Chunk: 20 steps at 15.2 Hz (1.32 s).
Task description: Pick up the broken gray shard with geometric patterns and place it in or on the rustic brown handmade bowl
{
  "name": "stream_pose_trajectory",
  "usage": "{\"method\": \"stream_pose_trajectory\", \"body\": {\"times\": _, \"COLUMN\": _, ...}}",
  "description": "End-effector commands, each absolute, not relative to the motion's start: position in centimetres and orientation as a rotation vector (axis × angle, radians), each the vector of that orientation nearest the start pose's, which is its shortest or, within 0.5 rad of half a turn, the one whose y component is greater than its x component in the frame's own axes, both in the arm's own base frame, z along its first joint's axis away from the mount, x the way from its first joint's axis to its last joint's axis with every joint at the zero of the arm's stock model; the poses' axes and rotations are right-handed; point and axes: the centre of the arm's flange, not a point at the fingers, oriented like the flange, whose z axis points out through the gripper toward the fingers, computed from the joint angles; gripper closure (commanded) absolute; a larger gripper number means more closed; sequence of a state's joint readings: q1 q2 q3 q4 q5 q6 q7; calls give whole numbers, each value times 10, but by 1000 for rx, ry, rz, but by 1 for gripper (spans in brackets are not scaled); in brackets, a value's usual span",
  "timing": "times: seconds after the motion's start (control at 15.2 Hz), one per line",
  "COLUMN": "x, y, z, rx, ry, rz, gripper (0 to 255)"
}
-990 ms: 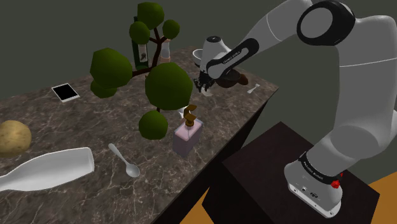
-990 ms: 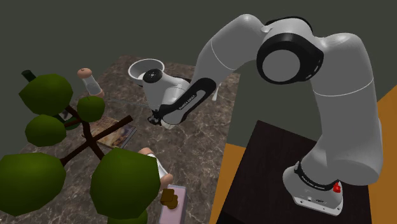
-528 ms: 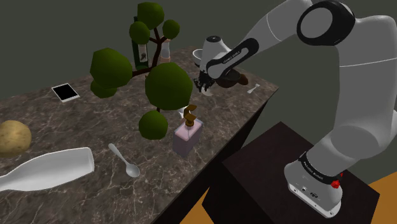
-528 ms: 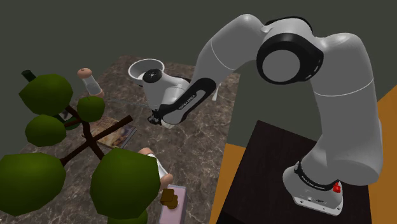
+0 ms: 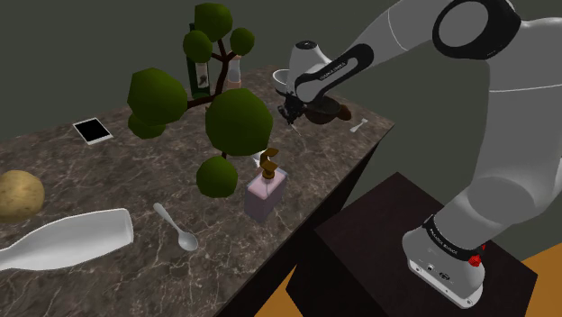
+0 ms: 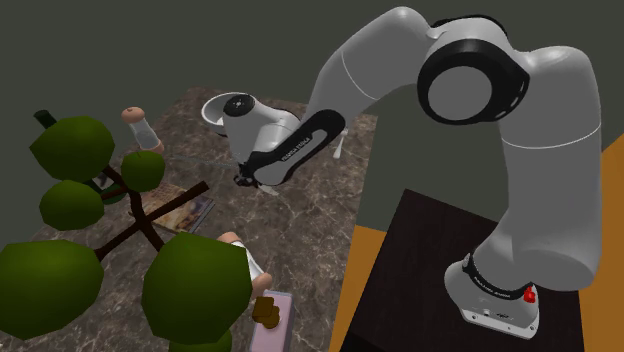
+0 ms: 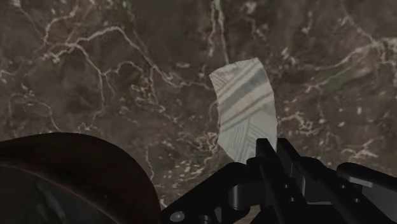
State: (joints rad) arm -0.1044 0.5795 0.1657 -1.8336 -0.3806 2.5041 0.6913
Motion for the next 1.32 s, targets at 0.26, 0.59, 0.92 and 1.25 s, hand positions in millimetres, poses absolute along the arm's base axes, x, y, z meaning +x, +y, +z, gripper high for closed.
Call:
{"method": "stream_pose_trajectory", "body": {"times": 0.26, "x": 656, "y": 36, "z": 257, "rx": -3180, "ry": 588, "rz": -249, "gripper": 255}}
{"method": "stream_pose_trajectory", "body": {"times": 0.59, "x": 656, "y": 36, "z": 284, "rx": -3180, "ry": 588, "rz": -249, "gripper": 255}}
{"method": "stream_pose_trajectory", "body": {"times": 0.92, "x": 656, "y": 36, "z": 310, "rx": -3180, "ry": 588, "rz": -249, "gripper": 255}}
{"method": "stream_pose_trajectory", "body": {"times": 1.25, "x": 656, "y": 36, "z": 336, "rx": -3180, "ry": 588, "rz": -249, "gripper": 255}}
